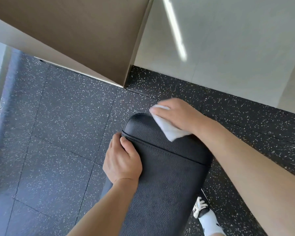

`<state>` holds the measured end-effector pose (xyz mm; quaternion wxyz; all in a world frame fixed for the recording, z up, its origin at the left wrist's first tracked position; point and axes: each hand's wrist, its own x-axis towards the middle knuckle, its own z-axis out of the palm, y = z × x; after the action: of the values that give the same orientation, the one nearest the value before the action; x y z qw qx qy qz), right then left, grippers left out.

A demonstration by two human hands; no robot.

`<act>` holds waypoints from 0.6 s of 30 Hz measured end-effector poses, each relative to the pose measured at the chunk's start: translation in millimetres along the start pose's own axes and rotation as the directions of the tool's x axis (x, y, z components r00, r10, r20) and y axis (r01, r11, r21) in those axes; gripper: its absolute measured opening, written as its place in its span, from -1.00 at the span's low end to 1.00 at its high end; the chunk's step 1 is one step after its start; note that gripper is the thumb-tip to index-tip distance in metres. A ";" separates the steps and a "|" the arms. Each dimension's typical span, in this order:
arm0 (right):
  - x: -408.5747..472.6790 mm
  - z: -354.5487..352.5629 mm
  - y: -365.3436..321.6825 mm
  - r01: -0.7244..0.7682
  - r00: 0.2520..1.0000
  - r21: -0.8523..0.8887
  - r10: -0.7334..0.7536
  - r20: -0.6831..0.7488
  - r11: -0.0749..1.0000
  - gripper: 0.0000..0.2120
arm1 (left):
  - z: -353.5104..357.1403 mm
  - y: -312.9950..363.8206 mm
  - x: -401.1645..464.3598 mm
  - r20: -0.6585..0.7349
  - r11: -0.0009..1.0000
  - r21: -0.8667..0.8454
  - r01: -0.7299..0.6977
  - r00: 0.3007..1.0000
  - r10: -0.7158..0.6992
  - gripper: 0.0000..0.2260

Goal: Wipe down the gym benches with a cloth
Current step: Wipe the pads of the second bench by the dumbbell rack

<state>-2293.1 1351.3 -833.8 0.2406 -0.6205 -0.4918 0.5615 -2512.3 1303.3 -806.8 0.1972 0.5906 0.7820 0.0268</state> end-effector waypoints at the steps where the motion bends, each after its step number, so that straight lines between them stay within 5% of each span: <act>1: -22.9 -10.3 12.7 -0.024 1.000 -0.007 0.024 -0.014 1.000 -0.59 | -0.1 0.1 0.1 0.000 1.000 0.003 -0.001 1.000 0.001 -0.65; 6: -89.7 -26.9 49.3 -0.120 0.983 -0.020 0.116 -0.146 0.993 -0.52 | 1.6 -1.8 1.8 0.011 1.000 0.025 0.002 1.000 -0.003 -0.55; 18: 57.6 28.7 -32.4 -0.029 0.989 -0.074 0.039 0.140 0.997 -0.53 | 2.7 -1.5 2.8 0.017 1.000 0.026 0.005 1.000 -0.005 -0.59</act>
<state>-2337.5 1407.8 -840.0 0.1729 -0.5957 -0.5167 0.5901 -2513.4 1305.0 -810.5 0.1960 0.5913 0.7822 0.0112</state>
